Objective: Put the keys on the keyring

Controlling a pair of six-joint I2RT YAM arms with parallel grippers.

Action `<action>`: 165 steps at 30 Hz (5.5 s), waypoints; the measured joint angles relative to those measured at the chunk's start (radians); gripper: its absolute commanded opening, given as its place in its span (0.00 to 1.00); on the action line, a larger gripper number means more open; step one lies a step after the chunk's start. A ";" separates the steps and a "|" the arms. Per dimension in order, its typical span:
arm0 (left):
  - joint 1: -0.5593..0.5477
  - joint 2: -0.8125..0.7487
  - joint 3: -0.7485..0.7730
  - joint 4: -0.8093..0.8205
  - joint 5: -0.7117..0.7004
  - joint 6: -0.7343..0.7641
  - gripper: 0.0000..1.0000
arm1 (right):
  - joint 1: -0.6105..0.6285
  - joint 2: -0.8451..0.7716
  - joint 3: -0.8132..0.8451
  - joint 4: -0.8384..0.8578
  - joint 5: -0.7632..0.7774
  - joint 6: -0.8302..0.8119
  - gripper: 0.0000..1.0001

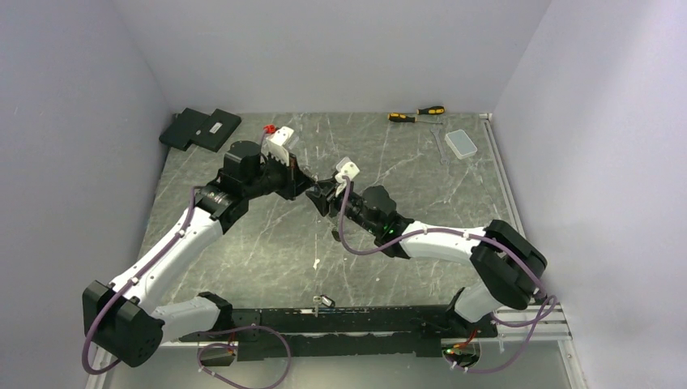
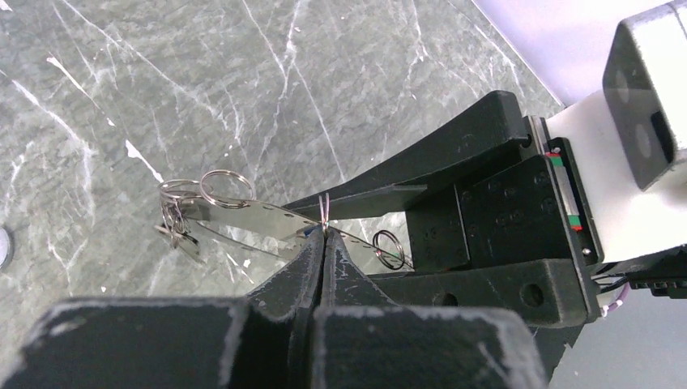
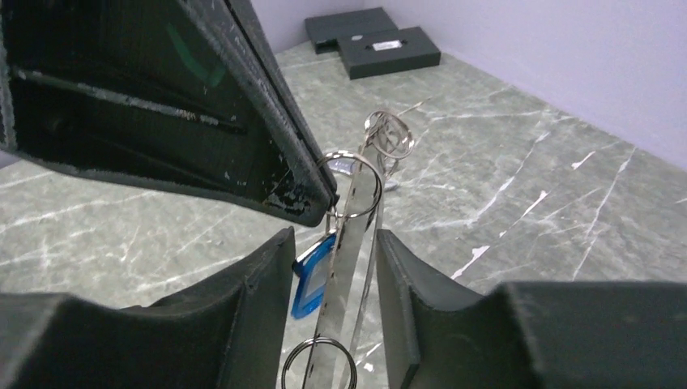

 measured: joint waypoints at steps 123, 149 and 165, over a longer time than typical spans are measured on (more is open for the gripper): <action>-0.007 0.195 0.228 -0.351 0.090 0.033 0.00 | 0.017 -0.286 -0.050 -0.483 -0.071 -0.136 0.60; -0.007 0.161 0.195 -0.325 0.131 0.042 0.00 | 0.009 -0.184 0.008 -0.469 0.086 -0.175 0.39; -0.007 0.158 0.189 -0.281 0.150 0.056 0.00 | 0.000 -0.179 0.008 -0.449 0.042 -0.190 0.28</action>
